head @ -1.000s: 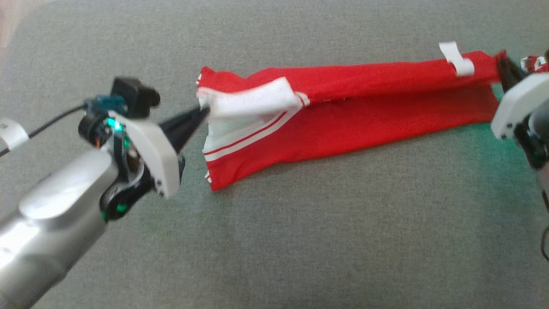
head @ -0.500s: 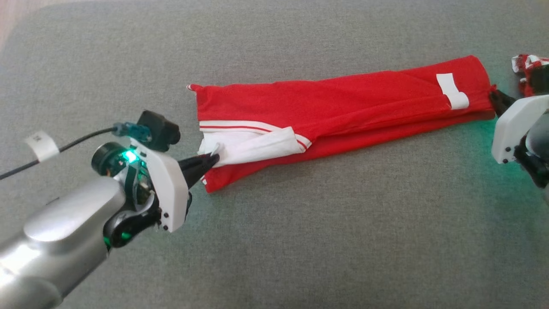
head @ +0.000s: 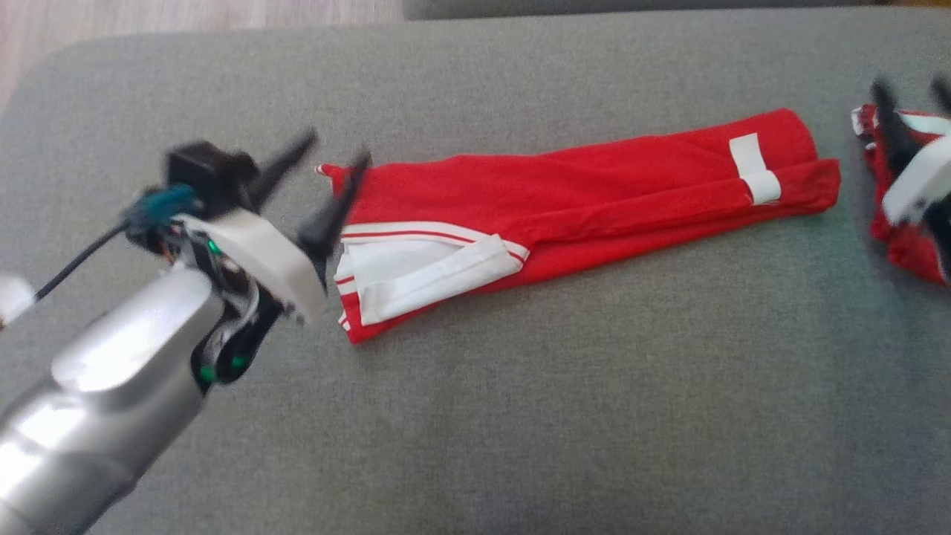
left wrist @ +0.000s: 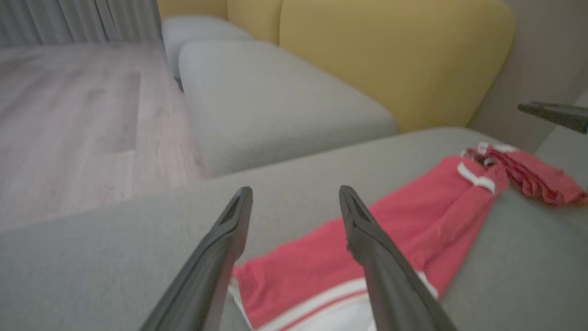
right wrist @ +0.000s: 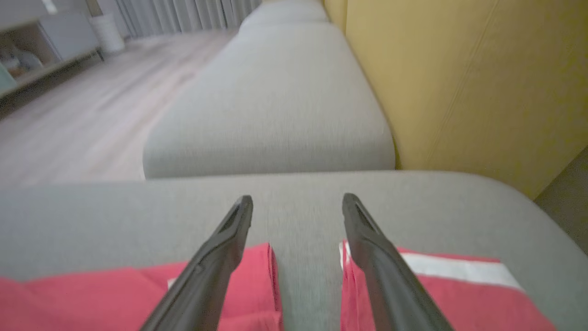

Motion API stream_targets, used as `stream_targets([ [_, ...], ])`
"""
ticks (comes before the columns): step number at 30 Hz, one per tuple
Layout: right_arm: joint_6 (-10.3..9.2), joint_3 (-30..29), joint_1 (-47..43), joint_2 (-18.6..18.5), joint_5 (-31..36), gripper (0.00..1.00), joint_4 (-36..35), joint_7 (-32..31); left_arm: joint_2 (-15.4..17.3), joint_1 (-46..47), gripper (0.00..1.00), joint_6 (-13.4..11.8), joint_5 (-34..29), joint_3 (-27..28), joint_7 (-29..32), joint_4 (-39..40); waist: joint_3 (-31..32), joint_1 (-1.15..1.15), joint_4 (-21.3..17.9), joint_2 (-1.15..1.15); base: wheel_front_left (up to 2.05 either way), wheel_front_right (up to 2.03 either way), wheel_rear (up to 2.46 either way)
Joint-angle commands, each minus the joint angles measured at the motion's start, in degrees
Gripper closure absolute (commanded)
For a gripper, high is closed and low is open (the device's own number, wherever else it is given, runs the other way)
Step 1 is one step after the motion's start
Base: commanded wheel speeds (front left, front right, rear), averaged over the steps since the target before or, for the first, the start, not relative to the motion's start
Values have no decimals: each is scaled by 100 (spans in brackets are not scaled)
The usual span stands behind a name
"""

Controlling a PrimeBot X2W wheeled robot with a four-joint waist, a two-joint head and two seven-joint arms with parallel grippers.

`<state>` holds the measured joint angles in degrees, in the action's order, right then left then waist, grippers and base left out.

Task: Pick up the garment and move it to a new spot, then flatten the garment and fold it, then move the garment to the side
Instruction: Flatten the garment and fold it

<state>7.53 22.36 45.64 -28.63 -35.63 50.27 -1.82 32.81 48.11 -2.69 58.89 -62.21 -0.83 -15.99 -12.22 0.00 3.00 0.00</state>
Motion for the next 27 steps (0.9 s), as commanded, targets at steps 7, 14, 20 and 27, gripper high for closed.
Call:
stream_targets([
  [7,-4,-514,69,328,50,0,-593,1273,-266,26,0,-537,-17,1046,-1288,-136,322,0,26,0,0,0,0],
  [14,-4,-1262,-617,1162,521,0,-1365,1660,-732,-903,0,-825,-625,2361,-1414,119,495,0,35,0,0,0,0],
  [20,-4,-2077,-1794,2239,1436,0,-2286,1679,-1337,-2109,0,-695,-1647,3213,-1415,269,609,0,45,0,0,0,0],
  [27,-4,-2294,-3016,2570,1645,0,-2925,1681,-2049,-3058,0,-275,-2501,3944,-1416,120,671,0,60,0,0,0,0],
])
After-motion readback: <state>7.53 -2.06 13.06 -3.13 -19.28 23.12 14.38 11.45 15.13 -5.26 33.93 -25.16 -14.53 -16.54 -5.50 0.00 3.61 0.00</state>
